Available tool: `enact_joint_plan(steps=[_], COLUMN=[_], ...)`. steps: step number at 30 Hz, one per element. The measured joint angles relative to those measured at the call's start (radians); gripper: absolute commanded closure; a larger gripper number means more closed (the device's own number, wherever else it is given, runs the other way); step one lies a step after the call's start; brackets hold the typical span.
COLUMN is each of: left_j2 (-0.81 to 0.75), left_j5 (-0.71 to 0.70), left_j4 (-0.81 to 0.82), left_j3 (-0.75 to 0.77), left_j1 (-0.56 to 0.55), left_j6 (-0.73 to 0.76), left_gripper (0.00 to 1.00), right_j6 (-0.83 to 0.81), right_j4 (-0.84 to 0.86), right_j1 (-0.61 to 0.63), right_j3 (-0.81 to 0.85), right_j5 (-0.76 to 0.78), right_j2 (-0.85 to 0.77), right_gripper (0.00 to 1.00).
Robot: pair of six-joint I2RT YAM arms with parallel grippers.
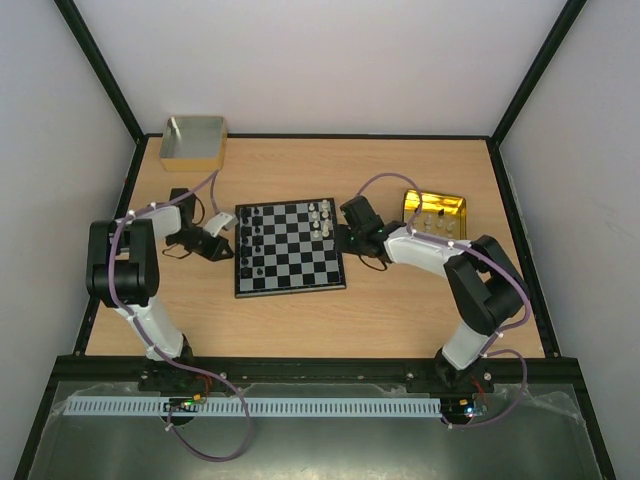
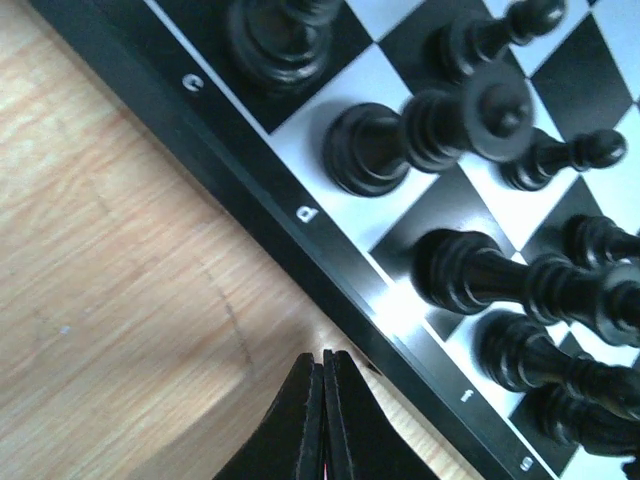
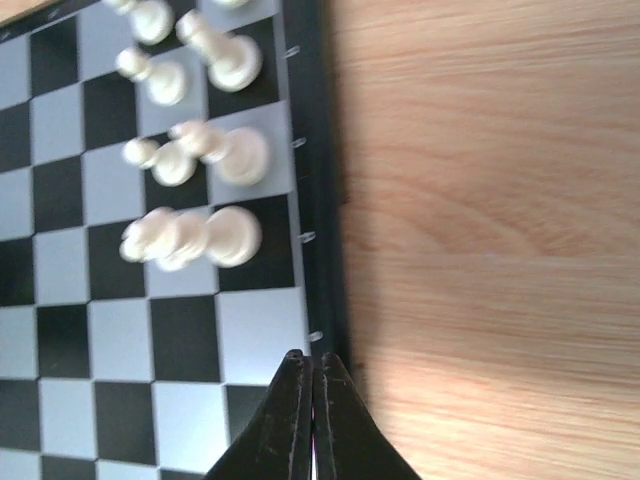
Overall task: Set up the chess pieces on the board
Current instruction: Move the chessboard to the center of the board.
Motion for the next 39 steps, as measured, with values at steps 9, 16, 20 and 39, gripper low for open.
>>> enact_joint_plan(steps=[9,16,20,39], left_j2=[0.048,0.162,0.244,0.418], left_j5=[-0.037,-0.037,-0.035,0.042], left_j4=[0.077,0.121,0.13,0.14], left_j3=[0.077,0.277,0.396,0.559], left_j1=[0.049,0.071,0.071,0.03], left_j6=[-0.099,-0.204,-0.258,-0.4], left_gripper=[0.98,0.98,0.98,0.98], right_j6=[0.006,0.015,0.021,0.026], right_j4=[-0.022,-0.01,-0.008,0.017], right_j1=[-0.077,-0.082,-0.084,-0.085], right_j3=[0.063,0.098,0.098,0.006], right_j5=[0.041,0.035,0.03,0.037], right_j2=[0.062,0.161,0.172,0.119], right_gripper=[0.98,0.98,0.98,0.98])
